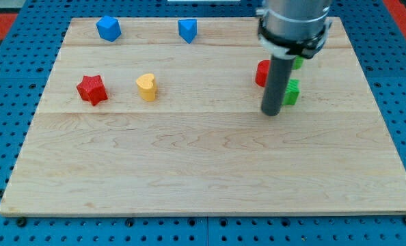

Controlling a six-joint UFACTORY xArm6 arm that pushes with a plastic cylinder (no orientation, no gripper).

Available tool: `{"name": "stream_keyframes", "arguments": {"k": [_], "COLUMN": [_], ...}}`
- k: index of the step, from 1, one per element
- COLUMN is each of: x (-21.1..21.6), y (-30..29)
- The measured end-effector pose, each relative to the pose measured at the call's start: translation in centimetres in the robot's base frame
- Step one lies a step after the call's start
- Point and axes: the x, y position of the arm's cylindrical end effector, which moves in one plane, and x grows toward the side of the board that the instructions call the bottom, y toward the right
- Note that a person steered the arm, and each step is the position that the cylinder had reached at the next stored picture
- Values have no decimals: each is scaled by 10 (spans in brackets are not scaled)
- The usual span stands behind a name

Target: Slide the red circle down and right

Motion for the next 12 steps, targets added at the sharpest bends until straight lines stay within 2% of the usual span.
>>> {"name": "stream_keyframes", "arguments": {"k": [1, 2, 3, 4, 6, 7, 8, 9, 10, 11, 12], "x": [0, 16, 27, 21, -81, -122, -116, -67, 18, 60, 62], "y": [52, 57, 24, -28, -67, -43, -1, -37, -48, -30, -8]}}
